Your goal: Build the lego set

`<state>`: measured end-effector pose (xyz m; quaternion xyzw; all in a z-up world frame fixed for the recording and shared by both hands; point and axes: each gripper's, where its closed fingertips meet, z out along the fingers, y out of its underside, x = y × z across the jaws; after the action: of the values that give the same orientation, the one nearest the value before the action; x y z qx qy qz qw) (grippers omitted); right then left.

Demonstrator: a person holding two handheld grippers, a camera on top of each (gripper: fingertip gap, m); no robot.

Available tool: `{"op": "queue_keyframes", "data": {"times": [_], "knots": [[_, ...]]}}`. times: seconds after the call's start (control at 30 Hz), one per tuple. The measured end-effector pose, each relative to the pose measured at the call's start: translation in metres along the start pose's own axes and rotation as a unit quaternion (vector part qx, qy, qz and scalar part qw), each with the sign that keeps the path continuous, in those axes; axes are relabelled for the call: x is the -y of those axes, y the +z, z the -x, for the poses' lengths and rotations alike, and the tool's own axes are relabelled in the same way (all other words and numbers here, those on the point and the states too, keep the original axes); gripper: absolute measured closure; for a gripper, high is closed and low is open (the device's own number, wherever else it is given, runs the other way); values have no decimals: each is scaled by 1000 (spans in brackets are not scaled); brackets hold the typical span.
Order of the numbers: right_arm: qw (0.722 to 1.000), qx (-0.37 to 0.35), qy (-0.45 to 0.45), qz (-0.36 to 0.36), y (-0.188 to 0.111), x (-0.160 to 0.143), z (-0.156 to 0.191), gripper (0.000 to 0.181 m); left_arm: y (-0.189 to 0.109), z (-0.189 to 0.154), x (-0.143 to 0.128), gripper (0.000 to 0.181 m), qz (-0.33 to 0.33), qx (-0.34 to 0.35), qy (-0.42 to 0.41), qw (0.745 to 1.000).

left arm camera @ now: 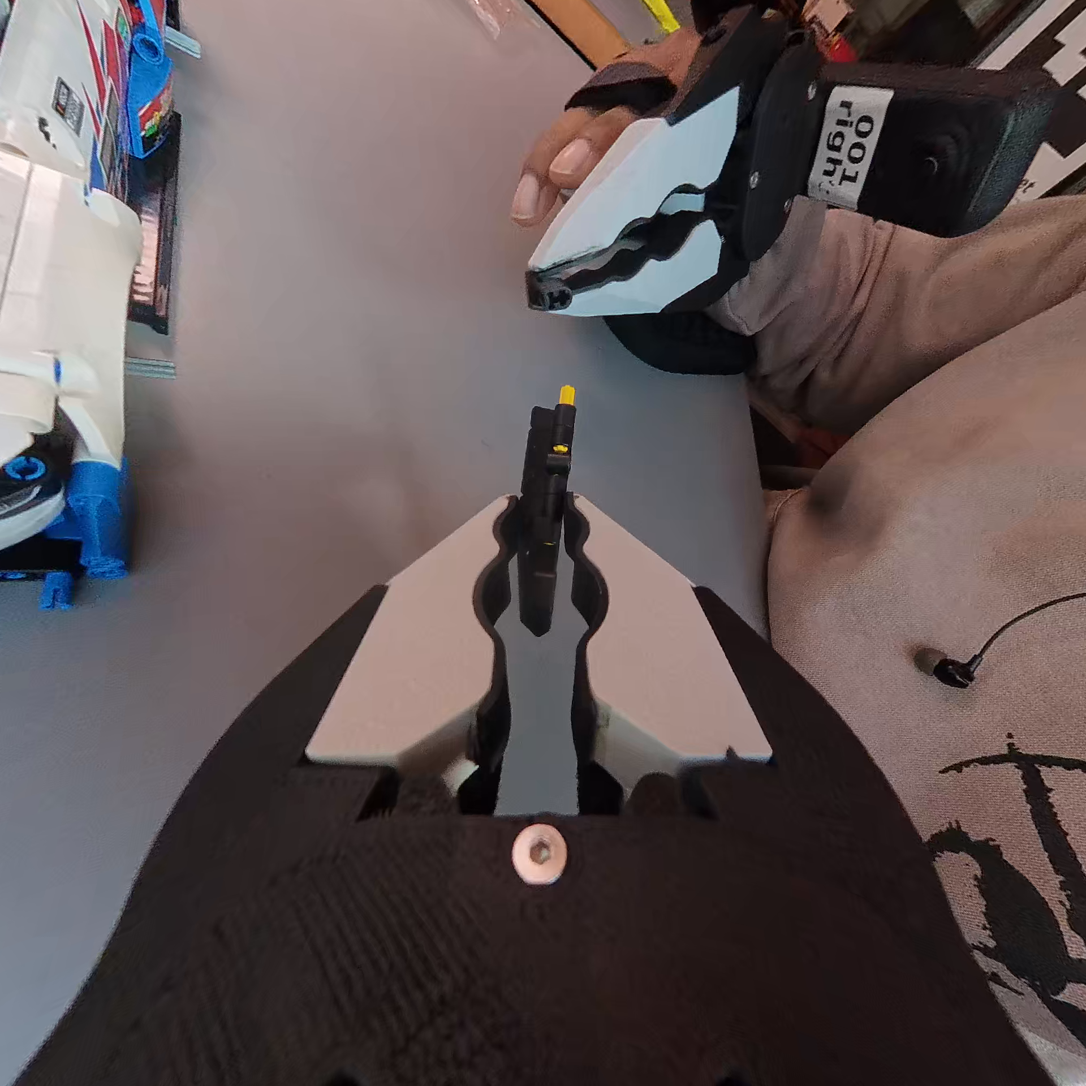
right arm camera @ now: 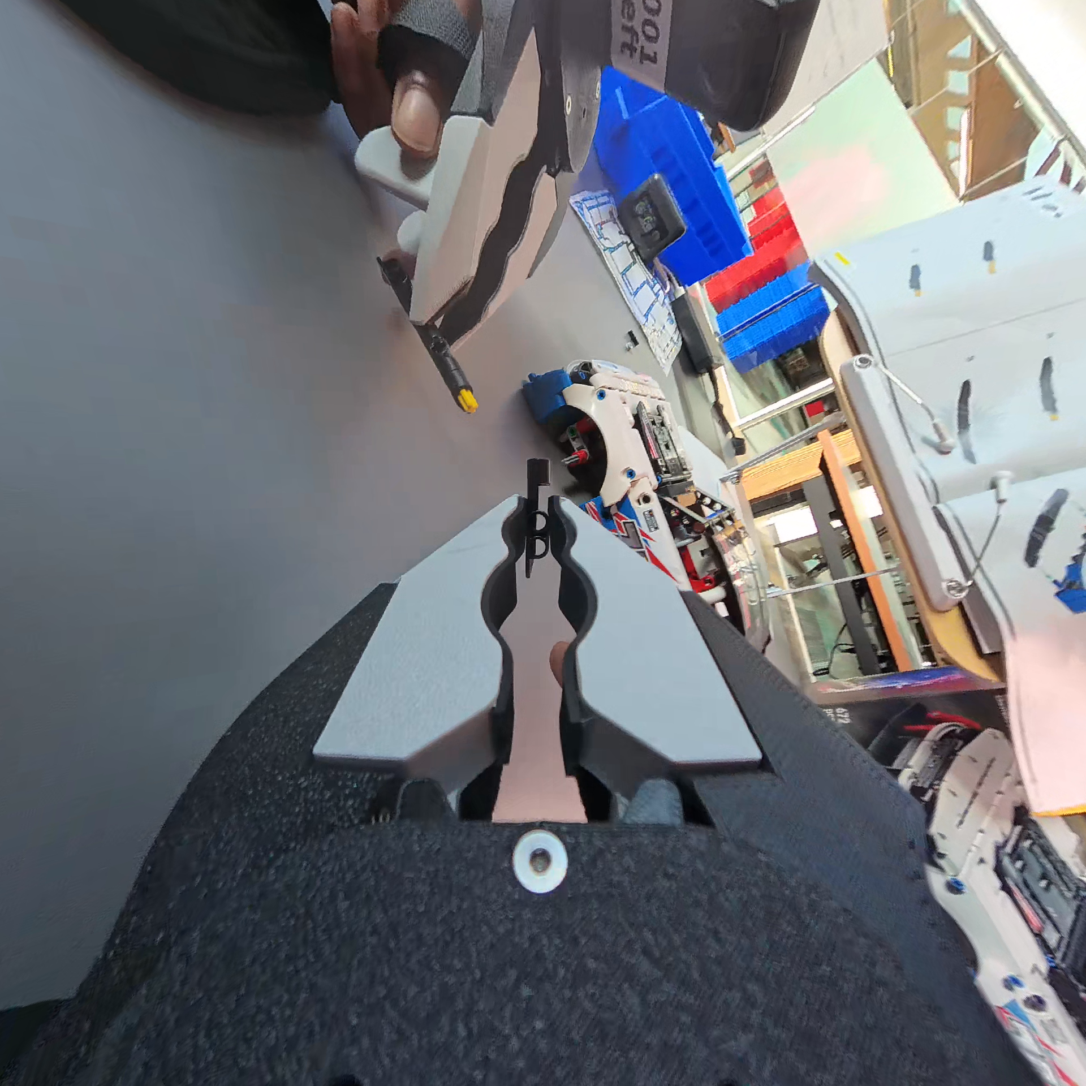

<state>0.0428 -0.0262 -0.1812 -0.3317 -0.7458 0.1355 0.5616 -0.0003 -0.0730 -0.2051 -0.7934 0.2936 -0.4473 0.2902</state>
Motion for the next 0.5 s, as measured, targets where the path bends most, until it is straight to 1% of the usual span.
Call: {"op": "queue_keyframes", "data": {"times": [0.1, 0.27, 0.37, 0.5], "knots": [[999, -1, -54, 0, 2, 4, 2, 176, 4, 1, -4, 168, 17, 13, 11, 1000], [991, 29, -128, 6, 14, 1, 23, 176, 6, 8, -7, 168, 27, 32, 10, 999], [989, 32, -146, 13, 22, -2, 32, 176, 6, 14, -10, 168, 38, 53, 9, 998], [987, 32, -155, 27, 26, -8, 35, 176, 8, 17, -11, 168, 48, 63, 5, 997]]}}
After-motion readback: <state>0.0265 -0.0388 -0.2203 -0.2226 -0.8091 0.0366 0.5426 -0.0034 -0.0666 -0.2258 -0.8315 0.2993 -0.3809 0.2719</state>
